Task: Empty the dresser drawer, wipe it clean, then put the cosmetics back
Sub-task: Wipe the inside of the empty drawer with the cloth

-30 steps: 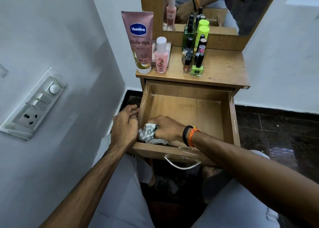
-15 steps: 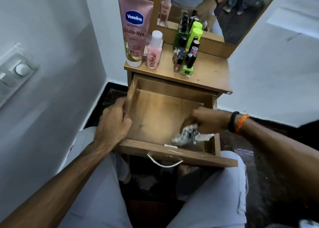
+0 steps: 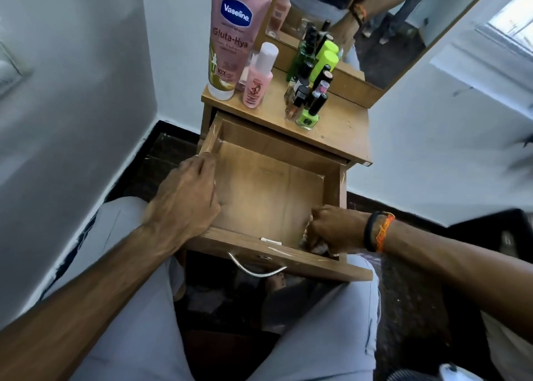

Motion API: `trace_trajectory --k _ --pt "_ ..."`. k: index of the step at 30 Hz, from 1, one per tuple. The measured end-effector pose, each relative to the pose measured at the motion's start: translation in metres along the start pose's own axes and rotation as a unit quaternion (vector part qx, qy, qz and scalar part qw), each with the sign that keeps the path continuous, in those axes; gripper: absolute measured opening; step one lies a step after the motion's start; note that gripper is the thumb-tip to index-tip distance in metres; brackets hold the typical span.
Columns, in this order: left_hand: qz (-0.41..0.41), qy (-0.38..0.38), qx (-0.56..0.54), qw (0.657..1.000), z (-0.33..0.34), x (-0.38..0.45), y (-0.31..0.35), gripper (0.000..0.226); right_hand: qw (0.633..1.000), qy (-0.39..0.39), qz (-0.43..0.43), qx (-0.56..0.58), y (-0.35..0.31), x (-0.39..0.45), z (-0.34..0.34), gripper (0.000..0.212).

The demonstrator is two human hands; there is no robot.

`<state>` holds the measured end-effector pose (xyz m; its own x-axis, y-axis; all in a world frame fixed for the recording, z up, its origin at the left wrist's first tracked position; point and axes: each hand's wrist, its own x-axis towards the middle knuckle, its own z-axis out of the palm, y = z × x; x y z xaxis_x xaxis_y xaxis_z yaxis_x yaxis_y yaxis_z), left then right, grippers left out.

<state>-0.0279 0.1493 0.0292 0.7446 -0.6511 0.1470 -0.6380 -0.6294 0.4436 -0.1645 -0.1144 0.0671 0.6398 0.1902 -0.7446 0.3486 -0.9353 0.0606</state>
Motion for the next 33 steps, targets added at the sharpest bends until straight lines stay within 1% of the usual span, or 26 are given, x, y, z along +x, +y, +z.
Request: trace_trajectory --k 3,6,9,11,13,16,19,22,25,27,30,33 --pt "0.003 -0.025 0.001 1.000 -0.003 0.000 -0.001 0.055 0.992 -0.019 -0.002 -0.124 -0.003 0.000 0.002 0.024" --pt "0.006 -0.038 0.012 0.999 -0.004 -0.001 0.000 0.060 0.979 -0.037 0.013 -0.199 0.000 0.010 -0.007 0.028" --pt "0.008 -0.042 0.015 0.999 -0.004 -0.001 0.000 0.060 0.953 -0.022 0.082 -0.290 0.029 0.021 -0.025 0.031" --pt "0.004 -0.045 0.013 0.999 -0.005 -0.001 0.000 0.060 0.941 -0.011 0.117 -0.317 0.048 0.024 -0.037 0.032" --pt "0.003 -0.050 0.013 0.999 -0.004 0.000 -0.001 0.061 0.951 0.008 0.118 -0.287 0.058 0.023 -0.042 0.036" --pt "0.004 -0.055 0.013 0.998 -0.004 0.000 -0.002 0.063 0.974 0.044 0.084 -0.205 0.056 0.012 -0.035 0.036" --pt "-0.002 -0.058 0.006 0.998 -0.003 0.000 -0.002 0.064 0.993 0.015 0.032 -0.116 0.041 0.002 -0.021 0.037" --pt "-0.003 -0.062 0.009 0.998 -0.002 0.001 -0.003 0.062 0.997 -0.041 0.009 -0.071 0.024 0.002 -0.014 0.034" --pt "-0.003 -0.062 0.018 0.998 -0.002 0.001 -0.005 0.061 0.994 -0.098 0.008 -0.054 0.012 0.008 -0.015 0.031" --pt "-0.006 -0.060 0.013 0.998 -0.002 0.002 -0.006 0.061 0.991 -0.121 0.000 -0.049 0.005 0.008 -0.014 0.030" --pt "-0.004 -0.052 0.009 0.999 -0.003 0.001 -0.004 0.059 0.993 -0.100 0.003 -0.069 -0.003 -0.003 -0.016 0.024" --pt "-0.002 -0.046 0.002 0.999 -0.001 0.000 -0.004 0.056 0.993 -0.073 -0.015 -0.088 -0.003 -0.020 -0.021 0.020"
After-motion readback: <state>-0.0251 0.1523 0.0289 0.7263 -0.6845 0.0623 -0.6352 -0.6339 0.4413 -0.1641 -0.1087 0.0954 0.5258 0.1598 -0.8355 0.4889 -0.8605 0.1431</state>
